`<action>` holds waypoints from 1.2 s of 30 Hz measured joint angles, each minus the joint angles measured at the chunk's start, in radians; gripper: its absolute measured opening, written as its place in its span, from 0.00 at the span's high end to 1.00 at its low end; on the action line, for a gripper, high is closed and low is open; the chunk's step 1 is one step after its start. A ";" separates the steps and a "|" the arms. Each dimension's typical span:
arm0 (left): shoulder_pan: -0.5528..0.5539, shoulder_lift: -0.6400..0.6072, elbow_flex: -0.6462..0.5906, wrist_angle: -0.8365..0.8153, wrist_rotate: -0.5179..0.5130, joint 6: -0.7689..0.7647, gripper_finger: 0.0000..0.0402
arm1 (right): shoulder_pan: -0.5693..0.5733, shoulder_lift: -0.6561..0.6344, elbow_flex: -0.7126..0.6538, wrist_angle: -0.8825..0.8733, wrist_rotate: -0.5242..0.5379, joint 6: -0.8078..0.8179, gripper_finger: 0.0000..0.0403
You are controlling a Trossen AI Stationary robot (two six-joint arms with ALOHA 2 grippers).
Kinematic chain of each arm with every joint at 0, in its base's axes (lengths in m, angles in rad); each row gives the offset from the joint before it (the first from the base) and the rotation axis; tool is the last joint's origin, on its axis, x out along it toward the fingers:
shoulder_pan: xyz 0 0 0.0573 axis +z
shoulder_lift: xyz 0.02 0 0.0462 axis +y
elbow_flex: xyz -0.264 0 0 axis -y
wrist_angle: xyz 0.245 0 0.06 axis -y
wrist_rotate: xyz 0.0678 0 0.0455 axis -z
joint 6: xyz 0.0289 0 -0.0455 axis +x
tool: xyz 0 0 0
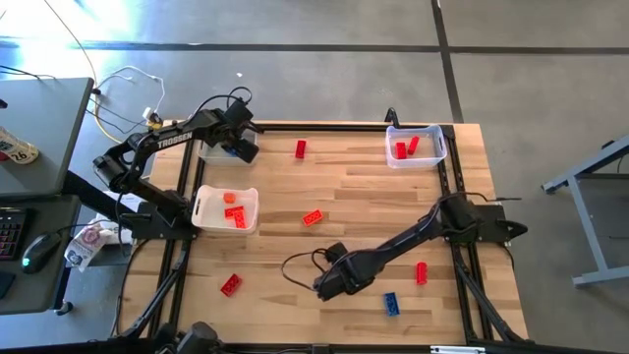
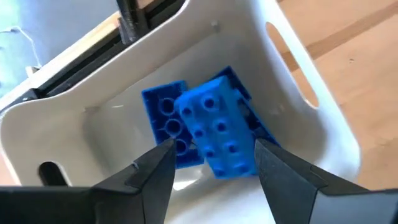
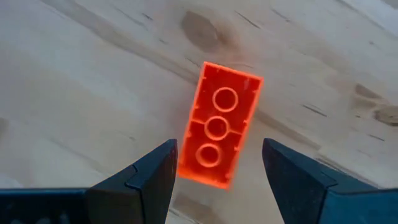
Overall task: Sort & place blocks by color
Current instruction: Put the orange game piece into the white bin
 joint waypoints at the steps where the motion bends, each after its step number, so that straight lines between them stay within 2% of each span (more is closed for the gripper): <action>1: -0.001 0.000 0.000 0.000 0.011 0.001 0.50 | 0.000 0.007 0.000 0.003 -0.005 0.000 0.45; 9: -0.007 0.000 0.001 -0.003 0.056 0.053 0.49 | 0.000 0.058 0.002 0.027 -0.052 0.007 0.46; 12: -0.007 -0.010 0.001 -0.006 0.057 0.072 0.50 | 0.000 0.058 0.002 0.022 -0.056 -0.001 0.54; 16: -0.007 -0.032 0.002 -0.014 0.059 0.079 0.49 | 0.001 0.055 0.002 0.021 -0.052 -0.038 0.71; 21: -0.007 -0.083 0.003 -0.029 0.072 0.079 0.49 | 0.000 0.058 0.016 0.012 -0.055 -0.127 0.73; 23: -0.007 -0.107 0.003 -0.035 0.113 0.074 0.49 | -0.005 0.062 0.036 0.008 -0.044 -0.161 0.73; 29: -0.007 -0.184 0.003 -0.043 0.326 0.025 0.49 | -0.042 0.061 0.098 -0.040 0.005 -0.305 0.73; 33: -0.007 -0.227 0.003 -0.043 0.471 0.017 0.49 | -0.076 0.061 0.138 -0.039 0.027 -0.429 0.73; 36: -0.010 -0.252 0.003 -0.042 0.544 -0.016 0.49 | -0.100 0.061 0.177 -0.042 0.064 -0.536 0.73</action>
